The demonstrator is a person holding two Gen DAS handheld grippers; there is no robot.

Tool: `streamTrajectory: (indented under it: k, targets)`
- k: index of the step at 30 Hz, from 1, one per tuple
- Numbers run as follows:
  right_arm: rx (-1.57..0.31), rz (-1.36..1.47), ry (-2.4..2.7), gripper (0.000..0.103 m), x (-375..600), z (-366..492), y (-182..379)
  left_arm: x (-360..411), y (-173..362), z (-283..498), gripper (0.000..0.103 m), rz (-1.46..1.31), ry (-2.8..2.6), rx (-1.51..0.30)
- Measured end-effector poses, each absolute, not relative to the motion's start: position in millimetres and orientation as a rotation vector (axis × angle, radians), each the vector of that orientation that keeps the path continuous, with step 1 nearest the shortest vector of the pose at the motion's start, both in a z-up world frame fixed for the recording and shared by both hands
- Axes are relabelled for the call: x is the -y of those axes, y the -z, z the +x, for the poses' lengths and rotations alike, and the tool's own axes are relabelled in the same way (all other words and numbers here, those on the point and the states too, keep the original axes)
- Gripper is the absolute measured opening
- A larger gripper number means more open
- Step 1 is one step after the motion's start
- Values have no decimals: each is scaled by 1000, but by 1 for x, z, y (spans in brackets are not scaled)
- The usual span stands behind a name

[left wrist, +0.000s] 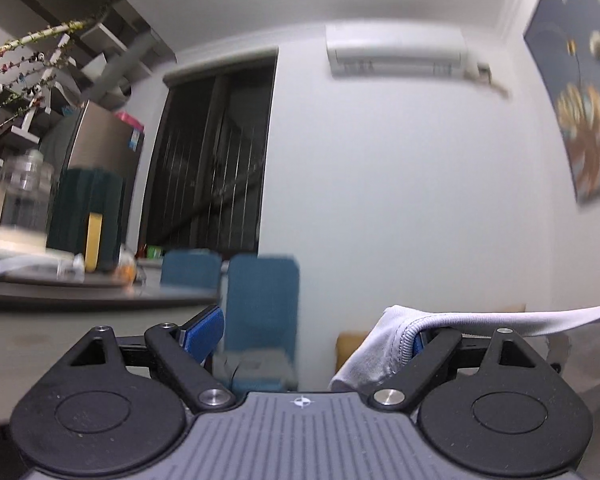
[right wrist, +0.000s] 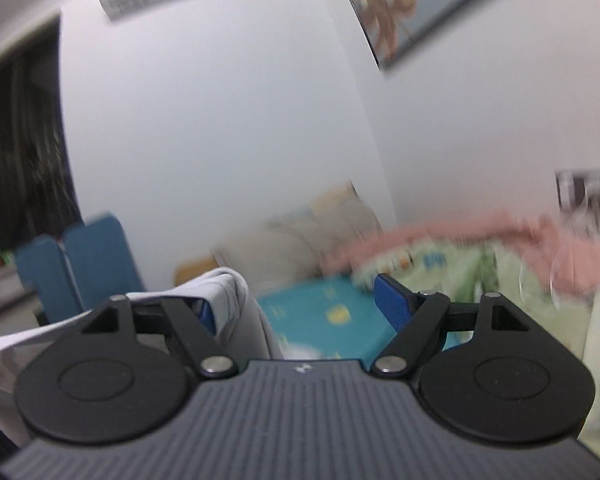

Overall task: Fold clothes
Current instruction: 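Lift the T-shirt high with both grippers to unfold it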

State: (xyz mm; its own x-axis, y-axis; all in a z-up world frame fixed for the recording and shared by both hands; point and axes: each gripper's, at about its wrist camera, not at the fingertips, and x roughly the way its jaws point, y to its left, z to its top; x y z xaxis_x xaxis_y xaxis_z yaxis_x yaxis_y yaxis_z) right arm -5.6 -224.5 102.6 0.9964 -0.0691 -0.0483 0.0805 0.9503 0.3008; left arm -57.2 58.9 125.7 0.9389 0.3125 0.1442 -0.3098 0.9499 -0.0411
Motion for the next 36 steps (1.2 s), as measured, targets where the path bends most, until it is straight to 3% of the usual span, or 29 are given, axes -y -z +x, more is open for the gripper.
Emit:
streamTrajectory:
  k: [11, 18, 26, 36]
  targets:
    - [225, 245, -2, 78, 252, -122, -310, -46, -348, -148, 89, -45, -224, 347]
    - [242, 235, -11, 80, 264, -152, -366, -37, -421, -170, 90, -22, -165, 358]
    - [71, 209, 24, 80, 261, -51, -307, -46, -355, -51, 90, -1, -117, 174]
    - [-145, 186, 96, 80, 251, 204, -187, -56, -202, 233, 90, 13, -165, -66]
